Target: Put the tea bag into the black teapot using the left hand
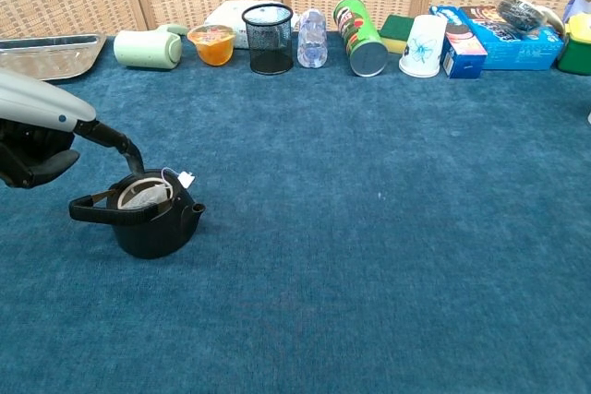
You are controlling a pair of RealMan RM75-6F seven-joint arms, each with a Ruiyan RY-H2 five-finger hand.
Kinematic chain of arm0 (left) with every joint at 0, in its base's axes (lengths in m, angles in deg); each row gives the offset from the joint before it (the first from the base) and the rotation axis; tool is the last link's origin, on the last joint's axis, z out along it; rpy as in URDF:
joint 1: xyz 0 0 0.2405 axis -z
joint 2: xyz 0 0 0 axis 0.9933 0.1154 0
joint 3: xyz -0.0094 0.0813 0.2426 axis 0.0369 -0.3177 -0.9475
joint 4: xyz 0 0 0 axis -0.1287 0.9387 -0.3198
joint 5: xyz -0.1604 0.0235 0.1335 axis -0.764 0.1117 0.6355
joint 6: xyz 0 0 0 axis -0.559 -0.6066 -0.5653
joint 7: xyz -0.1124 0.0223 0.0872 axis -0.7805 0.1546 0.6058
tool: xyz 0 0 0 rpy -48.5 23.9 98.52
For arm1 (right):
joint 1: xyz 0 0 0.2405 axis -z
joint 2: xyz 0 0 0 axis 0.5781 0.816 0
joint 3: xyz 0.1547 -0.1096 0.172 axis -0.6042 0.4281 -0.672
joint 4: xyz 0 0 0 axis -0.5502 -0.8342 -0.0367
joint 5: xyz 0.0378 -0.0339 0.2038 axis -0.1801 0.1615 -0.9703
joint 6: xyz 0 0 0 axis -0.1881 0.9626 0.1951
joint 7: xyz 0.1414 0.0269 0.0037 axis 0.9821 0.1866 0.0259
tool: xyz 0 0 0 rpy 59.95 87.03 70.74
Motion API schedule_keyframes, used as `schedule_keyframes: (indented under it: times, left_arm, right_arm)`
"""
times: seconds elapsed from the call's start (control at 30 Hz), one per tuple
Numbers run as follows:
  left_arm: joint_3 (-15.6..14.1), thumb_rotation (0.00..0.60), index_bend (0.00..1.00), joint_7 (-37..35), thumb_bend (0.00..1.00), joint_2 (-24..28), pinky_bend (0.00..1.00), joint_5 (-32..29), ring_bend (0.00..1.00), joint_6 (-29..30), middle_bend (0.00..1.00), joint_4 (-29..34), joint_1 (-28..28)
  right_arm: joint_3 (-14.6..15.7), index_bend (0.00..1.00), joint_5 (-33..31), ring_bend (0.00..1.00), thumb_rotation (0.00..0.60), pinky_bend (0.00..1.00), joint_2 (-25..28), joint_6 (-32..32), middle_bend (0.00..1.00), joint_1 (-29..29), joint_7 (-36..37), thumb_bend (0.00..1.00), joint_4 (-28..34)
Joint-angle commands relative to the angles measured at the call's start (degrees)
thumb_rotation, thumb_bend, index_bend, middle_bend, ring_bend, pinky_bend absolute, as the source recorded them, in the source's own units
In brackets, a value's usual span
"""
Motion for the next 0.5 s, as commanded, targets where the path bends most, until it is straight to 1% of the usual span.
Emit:
schedule_keyframes:
  times: [0.03, 0.5]
  left_arm:
    - [-1.53, 0.6, 0.16, 0.85, 1.0, -0.85, 0.97, -2.09, 1.0, -0.78, 1.0, -0.34, 1.97]
    - [-6.61, 0.6, 0.16, 3.2, 1.0, -3.99, 0.97, -8.63, 1.0, 1.05, 1.0, -0.81, 8.16]
  right_arm:
    - [-0.02, 0.36, -0.02, 0.32, 0.6, 0.3, -0.03, -0.04, 0.4, -0.01, 0.07, 0.22, -0.05]
    - [-0.12, 0.36, -0.41, 0.32, 0.6, 0.3, -0.18, -0.41, 0.4, 0.08, 0.78, 0.22, -0.7]
